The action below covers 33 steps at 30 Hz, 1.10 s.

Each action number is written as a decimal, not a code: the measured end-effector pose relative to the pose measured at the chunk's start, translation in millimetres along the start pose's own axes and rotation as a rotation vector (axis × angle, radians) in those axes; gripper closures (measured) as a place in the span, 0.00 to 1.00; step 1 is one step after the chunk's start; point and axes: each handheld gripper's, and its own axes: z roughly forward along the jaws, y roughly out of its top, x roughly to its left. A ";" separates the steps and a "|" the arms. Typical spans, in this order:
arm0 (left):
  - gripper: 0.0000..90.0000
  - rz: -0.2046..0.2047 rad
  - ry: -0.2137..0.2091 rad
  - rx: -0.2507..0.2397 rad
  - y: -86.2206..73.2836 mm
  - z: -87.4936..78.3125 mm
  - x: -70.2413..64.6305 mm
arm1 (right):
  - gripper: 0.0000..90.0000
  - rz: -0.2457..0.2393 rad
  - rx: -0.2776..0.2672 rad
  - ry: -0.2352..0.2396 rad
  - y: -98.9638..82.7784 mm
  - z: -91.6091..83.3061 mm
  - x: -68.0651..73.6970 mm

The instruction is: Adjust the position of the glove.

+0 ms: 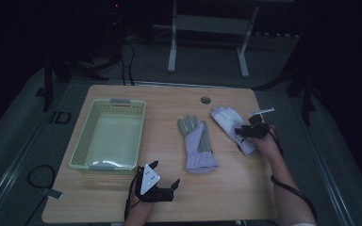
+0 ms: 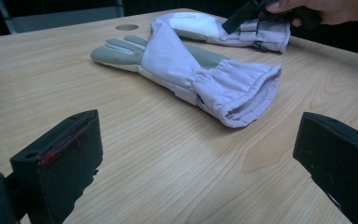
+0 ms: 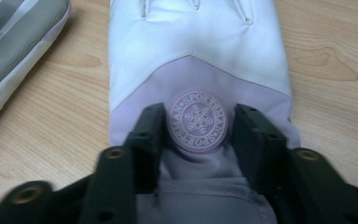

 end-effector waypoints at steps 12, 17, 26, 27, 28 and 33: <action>0.02 -0.001 0.004 0.003 0.2 0.4 0.0 | 0.88 0.050 0.003 -0.197 17.0 -17.7 31.5; 0.02 0.004 0.011 0.003 0.1 0.2 -0.9 | 0.88 0.103 -0.032 -0.211 18.3 -33.0 40.6; 0.02 0.005 0.015 0.000 0.0 0.1 -1.4 | 0.88 0.218 -0.114 -0.279 20.6 -80.1 65.9; 0.02 0.007 0.015 0.000 0.0 0.0 -1.5 | 0.88 0.232 -0.124 -0.275 20.0 -85.8 67.8; 0.02 0.007 0.015 0.000 0.0 0.0 -1.5 | 0.88 0.245 -0.143 -0.284 19.0 -91.3 70.1; 0.02 0.008 0.015 0.001 0.1 0.2 -1.5 | 0.88 0.272 -0.177 -0.337 11.7 -110.6 80.2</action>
